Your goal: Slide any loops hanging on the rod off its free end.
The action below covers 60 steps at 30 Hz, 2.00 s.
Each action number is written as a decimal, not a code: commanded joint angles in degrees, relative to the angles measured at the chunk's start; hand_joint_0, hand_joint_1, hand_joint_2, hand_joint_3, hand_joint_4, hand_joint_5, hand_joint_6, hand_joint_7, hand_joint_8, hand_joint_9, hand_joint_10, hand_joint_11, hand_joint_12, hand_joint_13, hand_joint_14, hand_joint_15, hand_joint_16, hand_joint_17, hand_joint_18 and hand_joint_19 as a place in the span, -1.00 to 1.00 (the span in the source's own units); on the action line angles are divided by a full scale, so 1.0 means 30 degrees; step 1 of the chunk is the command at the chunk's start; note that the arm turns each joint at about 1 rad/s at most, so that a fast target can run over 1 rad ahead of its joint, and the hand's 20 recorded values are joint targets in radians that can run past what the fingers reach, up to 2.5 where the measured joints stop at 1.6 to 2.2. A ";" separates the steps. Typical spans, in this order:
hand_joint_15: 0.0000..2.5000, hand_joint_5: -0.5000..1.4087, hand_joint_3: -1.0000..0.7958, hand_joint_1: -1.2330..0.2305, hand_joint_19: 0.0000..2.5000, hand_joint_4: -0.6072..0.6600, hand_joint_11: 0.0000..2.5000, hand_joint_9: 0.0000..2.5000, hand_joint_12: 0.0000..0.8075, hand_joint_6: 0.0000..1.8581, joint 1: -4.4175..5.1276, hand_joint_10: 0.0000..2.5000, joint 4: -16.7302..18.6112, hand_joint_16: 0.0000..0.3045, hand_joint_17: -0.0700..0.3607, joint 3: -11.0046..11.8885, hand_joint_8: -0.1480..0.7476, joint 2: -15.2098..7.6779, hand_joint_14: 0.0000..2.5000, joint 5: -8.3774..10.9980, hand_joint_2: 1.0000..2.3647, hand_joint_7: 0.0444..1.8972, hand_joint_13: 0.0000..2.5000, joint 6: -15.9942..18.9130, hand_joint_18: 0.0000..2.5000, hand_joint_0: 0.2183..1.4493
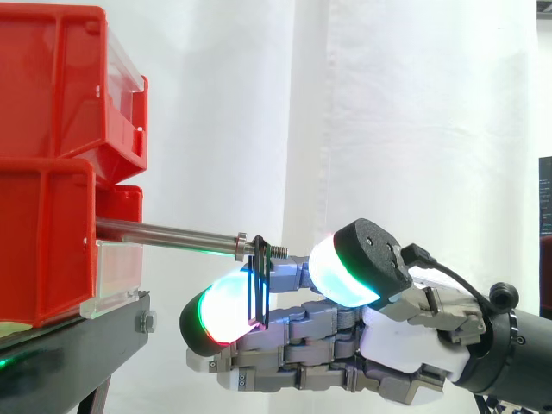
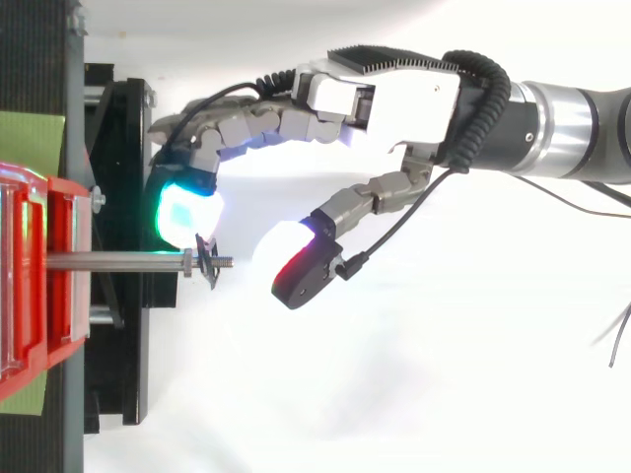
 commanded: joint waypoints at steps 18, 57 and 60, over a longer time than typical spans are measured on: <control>-1.00 -0.60 -0.39 -0.22 -0.95 0.45 -1.00 -0.61 -0.20 -0.46 -0.0074 -1.00 0.0345 -0.66 -0.14 0.0293 -0.08 -0.0476 -1.00 -0.0003 -1.00 0.05 -0.74 -0.1052 -0.78 -0.41; -1.00 -0.57 -0.37 -0.07 -0.94 0.39 -1.00 -0.60 -0.20 -0.46 0.0102 -1.00 0.1253 -0.67 -0.15 0.0820 -0.08 -0.1032 -1.00 -0.0061 -0.99 0.22 -0.74 -0.1433 -0.78 -0.39; -1.00 -0.57 -0.37 -0.06 -0.93 0.40 -1.00 -0.59 -0.20 -0.46 0.0043 -1.00 0.1166 -0.67 -0.15 0.0967 -0.08 -0.1032 -1.00 -0.0149 -0.99 0.23 -0.74 -0.1375 -0.78 -0.39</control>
